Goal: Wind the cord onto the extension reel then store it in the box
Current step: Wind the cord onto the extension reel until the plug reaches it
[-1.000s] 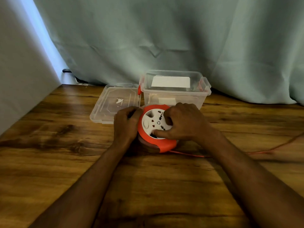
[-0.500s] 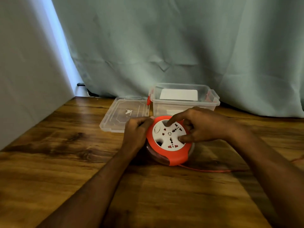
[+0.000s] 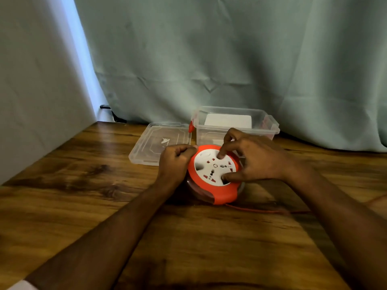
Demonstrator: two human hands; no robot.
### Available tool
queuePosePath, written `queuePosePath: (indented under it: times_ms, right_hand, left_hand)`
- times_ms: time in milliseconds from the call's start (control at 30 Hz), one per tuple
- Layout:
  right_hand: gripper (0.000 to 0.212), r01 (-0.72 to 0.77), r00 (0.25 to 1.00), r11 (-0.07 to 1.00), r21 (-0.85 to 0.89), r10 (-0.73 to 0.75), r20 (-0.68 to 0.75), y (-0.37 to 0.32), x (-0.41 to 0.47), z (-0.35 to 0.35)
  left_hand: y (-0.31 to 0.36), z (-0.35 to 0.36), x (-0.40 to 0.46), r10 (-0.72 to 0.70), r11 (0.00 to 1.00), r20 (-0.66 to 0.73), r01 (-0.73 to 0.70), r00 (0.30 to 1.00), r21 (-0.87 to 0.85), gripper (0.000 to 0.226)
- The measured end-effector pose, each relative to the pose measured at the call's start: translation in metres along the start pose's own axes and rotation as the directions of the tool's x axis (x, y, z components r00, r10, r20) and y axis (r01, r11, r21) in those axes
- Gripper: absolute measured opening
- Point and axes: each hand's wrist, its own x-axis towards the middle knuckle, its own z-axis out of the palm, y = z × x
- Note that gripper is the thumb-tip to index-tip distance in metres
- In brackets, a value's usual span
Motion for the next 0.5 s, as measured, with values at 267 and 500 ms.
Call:
queuePosePath:
  times_ms: [267,500]
  right_hand:
    - [0.057,-0.046,0.996,0.992,-0.116,0.037,-0.082,-0.014,0.006,0.011]
    - [0.05,-0.021,1.0,1.0,0.023,0.021,-0.006,-0.017,0.004,0.003]
  left_hand:
    - [-0.002,0.002,0.001,0.036,0.999,-0.038,-0.034,0.999,0.043,0.026]
    - [-0.001,0.004,-0.002,0.073,0.997,0.013,-0.073,0.997,0.023,0.02]
